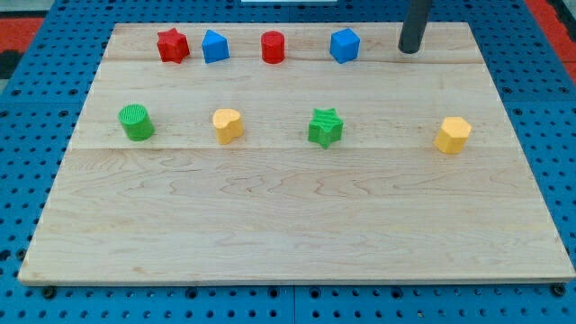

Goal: Point your arm towards top center

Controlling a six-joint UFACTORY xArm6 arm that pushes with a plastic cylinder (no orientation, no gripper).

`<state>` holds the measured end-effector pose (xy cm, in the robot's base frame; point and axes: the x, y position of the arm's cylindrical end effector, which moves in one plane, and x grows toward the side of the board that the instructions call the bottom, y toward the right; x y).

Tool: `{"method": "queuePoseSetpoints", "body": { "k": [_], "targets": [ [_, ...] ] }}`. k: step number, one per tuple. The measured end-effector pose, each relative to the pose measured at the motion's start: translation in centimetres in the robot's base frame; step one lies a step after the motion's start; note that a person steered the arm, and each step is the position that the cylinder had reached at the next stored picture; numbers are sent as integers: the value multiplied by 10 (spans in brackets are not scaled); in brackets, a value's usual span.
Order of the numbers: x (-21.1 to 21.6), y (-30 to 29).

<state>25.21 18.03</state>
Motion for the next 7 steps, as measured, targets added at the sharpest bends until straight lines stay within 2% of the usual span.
{"method": "queuePoseSetpoints", "body": {
  "k": [2,3,4,5,7],
  "targets": [
    [-5,0],
    [-31,-14],
    [-47,-83],
    [-58,-125],
    [-15,-160]
  ]
}}
